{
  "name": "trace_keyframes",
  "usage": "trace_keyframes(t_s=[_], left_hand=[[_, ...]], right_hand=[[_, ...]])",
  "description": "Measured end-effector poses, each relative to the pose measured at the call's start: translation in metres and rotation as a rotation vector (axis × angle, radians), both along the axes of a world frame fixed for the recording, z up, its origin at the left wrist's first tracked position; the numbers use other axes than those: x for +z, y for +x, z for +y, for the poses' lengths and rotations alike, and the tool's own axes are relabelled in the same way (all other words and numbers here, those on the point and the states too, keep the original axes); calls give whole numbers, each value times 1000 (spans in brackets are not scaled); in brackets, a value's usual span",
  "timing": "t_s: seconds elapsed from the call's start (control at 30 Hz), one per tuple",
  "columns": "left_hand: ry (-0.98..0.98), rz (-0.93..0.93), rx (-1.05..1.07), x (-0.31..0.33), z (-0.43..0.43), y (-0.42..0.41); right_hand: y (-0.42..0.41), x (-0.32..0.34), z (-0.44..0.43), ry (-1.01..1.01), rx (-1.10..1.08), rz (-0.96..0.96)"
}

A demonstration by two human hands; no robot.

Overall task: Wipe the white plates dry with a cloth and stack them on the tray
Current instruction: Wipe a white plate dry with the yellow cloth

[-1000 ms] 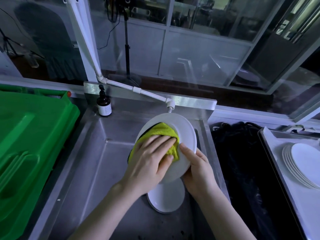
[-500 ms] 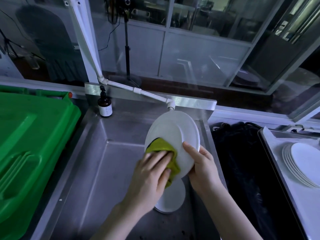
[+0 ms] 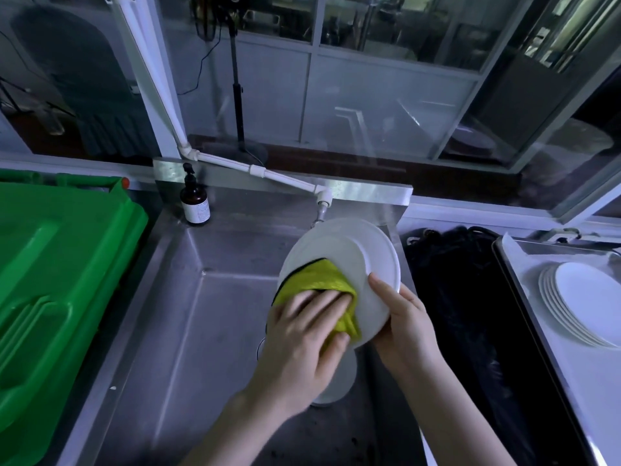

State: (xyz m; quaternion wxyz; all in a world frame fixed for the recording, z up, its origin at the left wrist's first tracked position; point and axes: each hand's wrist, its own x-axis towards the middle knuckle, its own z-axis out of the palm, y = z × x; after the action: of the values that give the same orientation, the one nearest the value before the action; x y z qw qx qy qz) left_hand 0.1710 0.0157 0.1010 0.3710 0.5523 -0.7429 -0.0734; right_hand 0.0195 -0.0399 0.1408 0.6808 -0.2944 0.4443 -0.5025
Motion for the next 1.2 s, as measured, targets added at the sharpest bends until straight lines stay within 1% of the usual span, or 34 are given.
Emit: trace_keyframes(t_s=[0.07,0.13,0.23,0.3,0.37,0.47,0.53,0.6,0.63,0.67,0.73,0.8,0.83,0.9,0.97,1.0,1.07,1.13,1.2], left_hand=[[-29,-30,-35,5,-5,-10],[-5,-30,-22,10,-19,-13],[104,45,78,9,-39,-11],[133,112,146,4,-46,-13],[147,143,172,-1,-49,-23],[245,178,224,-8,-56,-42],[419,363,279,-12,-63,-51],[603,649,323,-13,-70,-54],[650,762,349,-12,-72,-55],[662,825,367,-12,-74,-56],[671,874,347,-8,-77,-63],[710,908,241,1,-82,-74],[750,947,179,6,-85,-79],[875,1097,73,18,-89,-90],[1038,1194,8,29,-90,-96],[1112,1199,-1,31,-89,-99],[1188,1178,-5,33,-88,-104],[1177,1097,-63,36,-87,-118],[1095,1000,-85,40,-85,-138]], right_hand=[[-2,-5,5,36,16,-22],[-5,-10,10,46,21,-50],[-15,-9,13,22,-12,-27],[-23,-5,14,-13,-31,-6],[-34,-1,15,-48,-43,8],[-52,4,18,-56,-65,25],[-67,6,19,-68,-77,64],[-86,11,20,-103,-90,127],[-97,13,19,-136,-89,171],[-106,18,19,-172,-76,229],[-126,26,17,-294,-28,419],[-143,27,16,-459,62,684],[-150,27,16,-543,121,808],[-162,28,19,-728,228,1042],[-177,28,22,-885,327,1212],[-186,28,24,-938,352,1262],[-205,26,26,-1013,350,1362],[-223,22,28,-1093,343,1478],[-242,16,30,-1151,351,1552]])
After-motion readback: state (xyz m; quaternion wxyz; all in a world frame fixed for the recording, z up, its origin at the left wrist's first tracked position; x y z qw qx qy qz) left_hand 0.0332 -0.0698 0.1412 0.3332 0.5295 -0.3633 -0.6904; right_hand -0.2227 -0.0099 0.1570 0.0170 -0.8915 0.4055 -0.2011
